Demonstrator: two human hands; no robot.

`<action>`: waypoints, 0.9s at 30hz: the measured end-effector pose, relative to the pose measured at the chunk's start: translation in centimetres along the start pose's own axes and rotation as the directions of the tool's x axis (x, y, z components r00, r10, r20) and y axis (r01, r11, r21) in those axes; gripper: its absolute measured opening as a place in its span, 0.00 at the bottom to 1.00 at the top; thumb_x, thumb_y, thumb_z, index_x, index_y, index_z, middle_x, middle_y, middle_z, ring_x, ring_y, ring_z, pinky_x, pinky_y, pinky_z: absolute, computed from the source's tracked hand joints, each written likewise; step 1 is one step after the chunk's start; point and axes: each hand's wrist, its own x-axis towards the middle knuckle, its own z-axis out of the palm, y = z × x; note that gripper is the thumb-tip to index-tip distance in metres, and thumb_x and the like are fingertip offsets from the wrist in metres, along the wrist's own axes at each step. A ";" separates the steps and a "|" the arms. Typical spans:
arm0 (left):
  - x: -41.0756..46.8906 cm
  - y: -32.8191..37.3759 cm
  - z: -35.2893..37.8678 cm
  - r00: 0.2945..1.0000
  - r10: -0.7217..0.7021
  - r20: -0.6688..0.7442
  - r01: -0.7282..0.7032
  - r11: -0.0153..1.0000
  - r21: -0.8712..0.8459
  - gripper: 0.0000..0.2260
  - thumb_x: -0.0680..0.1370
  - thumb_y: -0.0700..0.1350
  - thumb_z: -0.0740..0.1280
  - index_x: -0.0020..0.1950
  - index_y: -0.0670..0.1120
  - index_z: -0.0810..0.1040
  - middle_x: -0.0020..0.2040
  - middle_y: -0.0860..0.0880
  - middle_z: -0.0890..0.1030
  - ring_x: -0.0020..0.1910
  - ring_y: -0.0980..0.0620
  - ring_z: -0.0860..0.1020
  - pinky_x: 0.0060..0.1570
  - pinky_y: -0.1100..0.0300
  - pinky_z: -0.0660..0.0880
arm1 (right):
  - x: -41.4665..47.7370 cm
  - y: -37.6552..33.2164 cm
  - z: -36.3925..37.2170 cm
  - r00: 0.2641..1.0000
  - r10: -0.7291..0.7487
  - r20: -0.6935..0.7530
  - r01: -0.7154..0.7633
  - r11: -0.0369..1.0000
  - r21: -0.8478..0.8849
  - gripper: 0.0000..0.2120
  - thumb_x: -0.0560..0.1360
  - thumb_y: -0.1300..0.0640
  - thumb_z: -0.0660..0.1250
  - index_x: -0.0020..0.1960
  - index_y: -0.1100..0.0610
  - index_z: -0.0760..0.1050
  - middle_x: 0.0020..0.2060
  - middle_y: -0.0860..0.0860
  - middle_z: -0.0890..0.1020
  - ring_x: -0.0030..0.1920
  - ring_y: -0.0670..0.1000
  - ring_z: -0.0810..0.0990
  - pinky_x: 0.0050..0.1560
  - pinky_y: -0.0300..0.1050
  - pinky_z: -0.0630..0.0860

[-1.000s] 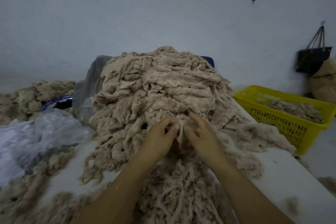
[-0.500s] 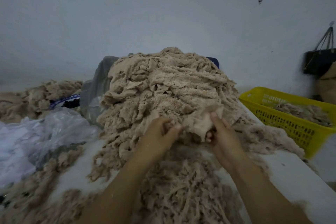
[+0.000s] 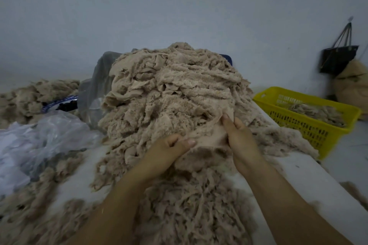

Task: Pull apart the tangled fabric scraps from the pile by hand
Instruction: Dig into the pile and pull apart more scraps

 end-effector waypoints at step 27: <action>0.2 -0.8 1.6 0.987 -0.134 -0.087 0.142 0.986 0.083 0.19 0.78 0.54 0.69 0.29 0.50 0.73 0.23 0.55 0.69 0.23 0.57 0.67 0.23 0.65 0.62 | -0.7 3.0 0.0 0.930 -0.136 0.343 0.326 0.738 -0.591 0.10 0.82 0.48 0.61 0.43 0.40 0.76 0.34 0.37 0.81 0.35 0.35 0.78 0.34 0.29 0.71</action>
